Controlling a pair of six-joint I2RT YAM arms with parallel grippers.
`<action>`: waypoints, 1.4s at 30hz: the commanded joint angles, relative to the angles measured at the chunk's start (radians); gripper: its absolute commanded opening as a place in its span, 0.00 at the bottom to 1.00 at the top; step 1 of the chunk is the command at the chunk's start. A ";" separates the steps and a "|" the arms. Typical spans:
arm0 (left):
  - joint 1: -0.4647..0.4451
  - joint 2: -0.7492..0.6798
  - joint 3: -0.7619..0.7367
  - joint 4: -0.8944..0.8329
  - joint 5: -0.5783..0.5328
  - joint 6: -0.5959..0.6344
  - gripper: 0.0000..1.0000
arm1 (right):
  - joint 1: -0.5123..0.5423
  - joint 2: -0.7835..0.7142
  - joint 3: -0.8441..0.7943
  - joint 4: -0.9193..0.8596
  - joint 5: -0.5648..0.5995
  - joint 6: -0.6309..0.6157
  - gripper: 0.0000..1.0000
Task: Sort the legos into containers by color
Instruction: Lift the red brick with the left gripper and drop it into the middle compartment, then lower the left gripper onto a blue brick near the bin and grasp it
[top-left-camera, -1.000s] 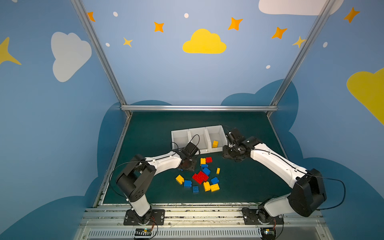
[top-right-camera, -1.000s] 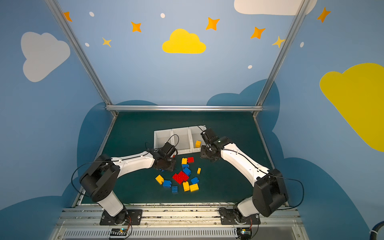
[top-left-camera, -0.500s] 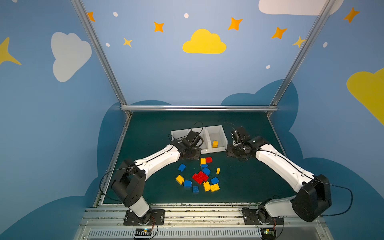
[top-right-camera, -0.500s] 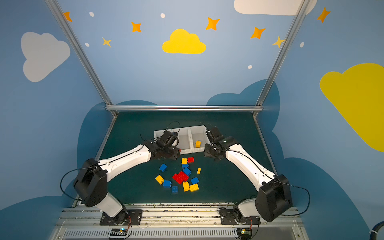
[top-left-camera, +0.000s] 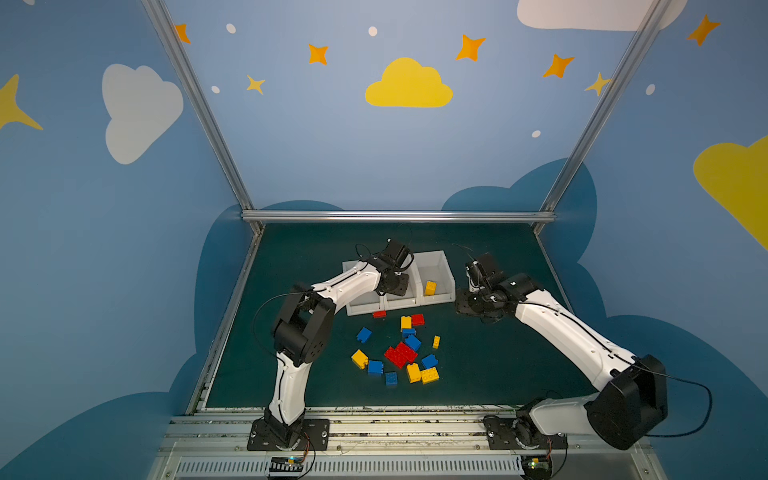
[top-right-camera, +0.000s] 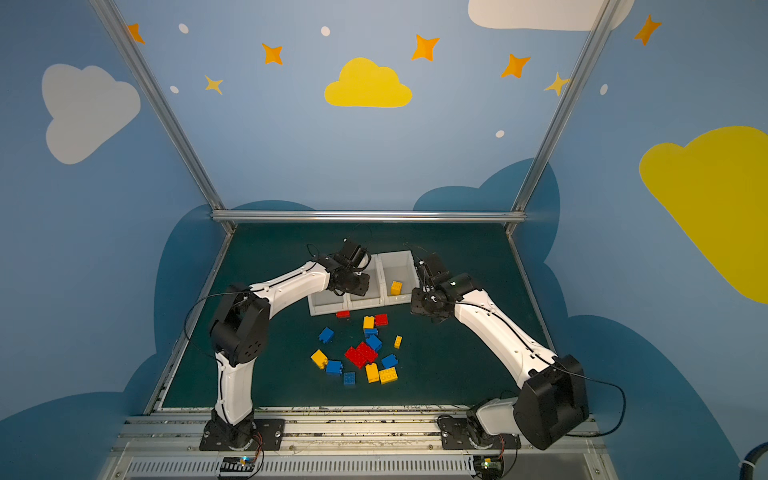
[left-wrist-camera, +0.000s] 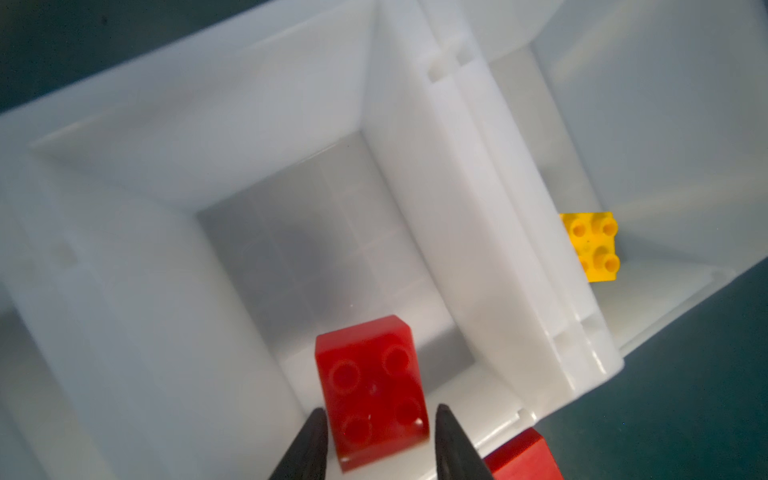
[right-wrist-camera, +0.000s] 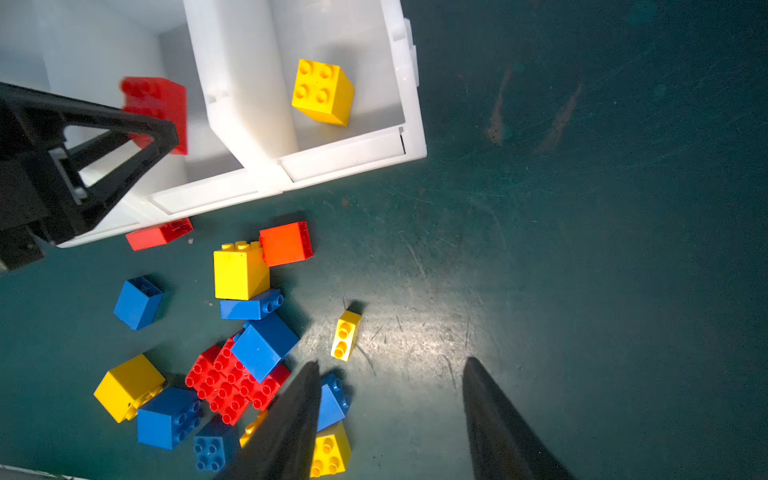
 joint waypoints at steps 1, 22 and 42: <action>-0.004 -0.031 0.015 -0.024 0.016 0.011 0.56 | -0.005 -0.019 0.004 -0.025 0.008 -0.007 0.58; -0.001 -0.422 -0.396 0.007 -0.056 -0.056 0.64 | -0.007 0.016 -0.013 0.006 -0.045 -0.019 0.59; -0.001 -0.565 -0.685 0.000 -0.077 -0.144 0.66 | 0.028 0.105 0.002 0.018 -0.100 -0.021 0.58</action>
